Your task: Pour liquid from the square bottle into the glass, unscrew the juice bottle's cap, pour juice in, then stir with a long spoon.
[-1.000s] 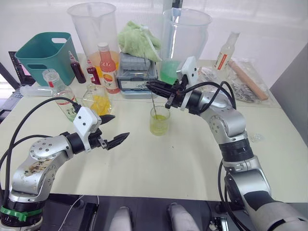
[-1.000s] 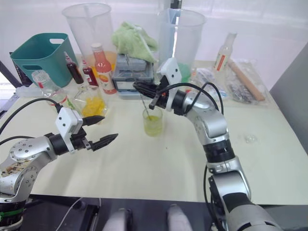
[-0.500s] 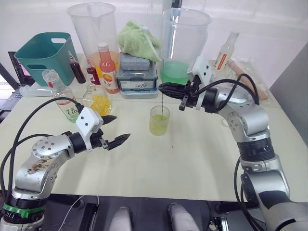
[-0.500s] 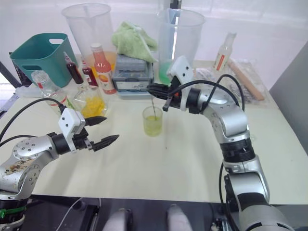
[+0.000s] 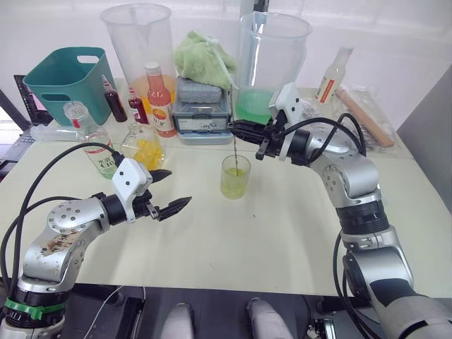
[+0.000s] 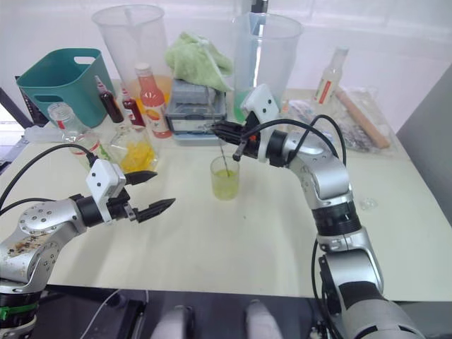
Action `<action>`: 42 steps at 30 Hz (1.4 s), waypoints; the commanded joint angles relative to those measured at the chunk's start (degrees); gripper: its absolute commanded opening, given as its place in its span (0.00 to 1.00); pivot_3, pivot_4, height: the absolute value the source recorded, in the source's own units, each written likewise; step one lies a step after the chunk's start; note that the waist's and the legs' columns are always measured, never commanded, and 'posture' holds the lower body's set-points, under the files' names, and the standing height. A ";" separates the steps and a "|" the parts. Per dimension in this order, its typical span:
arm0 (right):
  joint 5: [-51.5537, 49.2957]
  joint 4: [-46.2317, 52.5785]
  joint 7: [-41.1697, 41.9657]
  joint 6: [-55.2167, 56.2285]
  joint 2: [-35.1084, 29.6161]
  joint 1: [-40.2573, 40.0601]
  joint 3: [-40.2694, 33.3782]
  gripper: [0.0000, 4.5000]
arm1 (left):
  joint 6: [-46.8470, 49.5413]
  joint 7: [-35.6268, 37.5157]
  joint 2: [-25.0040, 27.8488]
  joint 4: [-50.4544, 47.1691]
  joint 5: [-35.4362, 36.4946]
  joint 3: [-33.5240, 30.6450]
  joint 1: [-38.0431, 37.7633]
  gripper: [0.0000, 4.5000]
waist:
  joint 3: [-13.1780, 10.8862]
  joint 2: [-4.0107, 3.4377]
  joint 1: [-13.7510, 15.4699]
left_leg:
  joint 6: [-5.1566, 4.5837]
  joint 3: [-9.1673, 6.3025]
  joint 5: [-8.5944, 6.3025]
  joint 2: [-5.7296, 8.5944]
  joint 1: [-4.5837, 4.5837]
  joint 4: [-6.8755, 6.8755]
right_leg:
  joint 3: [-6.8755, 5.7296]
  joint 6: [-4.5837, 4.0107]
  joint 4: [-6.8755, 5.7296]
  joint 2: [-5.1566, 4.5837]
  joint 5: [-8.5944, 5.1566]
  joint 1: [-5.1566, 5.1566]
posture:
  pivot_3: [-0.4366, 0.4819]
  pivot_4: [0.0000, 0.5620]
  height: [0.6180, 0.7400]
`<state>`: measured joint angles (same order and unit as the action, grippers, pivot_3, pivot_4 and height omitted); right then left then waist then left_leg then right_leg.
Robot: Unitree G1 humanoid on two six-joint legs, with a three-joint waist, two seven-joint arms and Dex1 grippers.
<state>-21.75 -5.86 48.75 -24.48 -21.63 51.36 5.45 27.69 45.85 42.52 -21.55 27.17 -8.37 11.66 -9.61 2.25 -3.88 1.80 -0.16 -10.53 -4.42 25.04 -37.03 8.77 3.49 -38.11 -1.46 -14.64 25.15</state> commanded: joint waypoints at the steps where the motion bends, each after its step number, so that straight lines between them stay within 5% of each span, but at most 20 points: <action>1: -2.32 1.46 0.42 -0.11 0.71 1.40 -2.42 0.00 | -0.85 0.35 0.16 -0.62 -0.13 -0.06 1.19 1.00 | 0.00 0.00 0.00 | 0.00 0.00 0.00 0.00 0.00 0.00 | 0.00 0.00 0.00 0.00 0.00 0.00 | 0.48 0.27 0.65; 16: -0.48 6.09 5.00 -9.40 -9.37 2.69 0.13 0.00 | -1.76 1.23 0.04 0.41 -1.02 1.57 1.76 1.00 | 0.00 0.00 0.04 | 0.00 0.00 0.00 0.00 0.00 0.00 | -0.01 0.00 0.00 0.00 0.00 0.00 | 0.48 0.27 0.65; 23: -0.92 0.63 0.78 -2.14 -2.09 3.75 -3.20 0.00 | -2.10 1.43 0.07 0.54 -1.10 1.65 1.83 1.00 | 0.00 -0.01 -0.23 | 0.00 0.00 0.00 -0.01 -0.03 0.01 | 0.00 -0.01 -0.01 0.02 0.01 0.01 | 0.48 0.27 0.65; 29: -4.61 2.84 1.54 -6.92 1.51 2.37 -3.22 0.00 | -2.39 1.75 0.37 0.56 -1.08 1.09 1.50 1.00 | -0.01 -0.01 0.14 | 0.00 -0.01 0.00 0.00 0.00 0.00 | -0.02 -0.01 -0.01 -0.01 0.01 -0.01 | 0.48 0.27 0.65; 36: -7.85 8.92 3.61 -18.58 -5.14 1.34 -2.86 0.00 | -2.73 2.08 0.13 0.97 -1.41 1.33 1.54 1.00 | -0.01 -0.02 0.24 | 0.00 -0.01 0.00 0.00 0.00 -0.01 | -0.03 -0.01 -0.02 0.00 0.01 -0.01 | 0.48 0.27 0.65; 42: -0.14 4.77 1.51 -10.97 -9.25 2.43 -1.65 0.00 | -3.01 2.35 -0.12 1.14 -1.39 1.48 1.56 1.00 | -0.01 -0.02 0.08 | 0.00 -0.01 0.00 0.00 -0.06 -0.01 | -0.03 -0.01 -0.02 0.00 0.01 -0.04 | 0.48 0.27 0.65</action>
<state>-23.15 -0.95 51.46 -38.39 -31.15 52.61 4.19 26.13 48.00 42.51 -19.56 25.80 -6.08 12.81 -9.62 2.23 -3.80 1.81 -0.17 -10.52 -4.42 24.98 -37.05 8.75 3.48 -38.13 -1.46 -14.63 25.12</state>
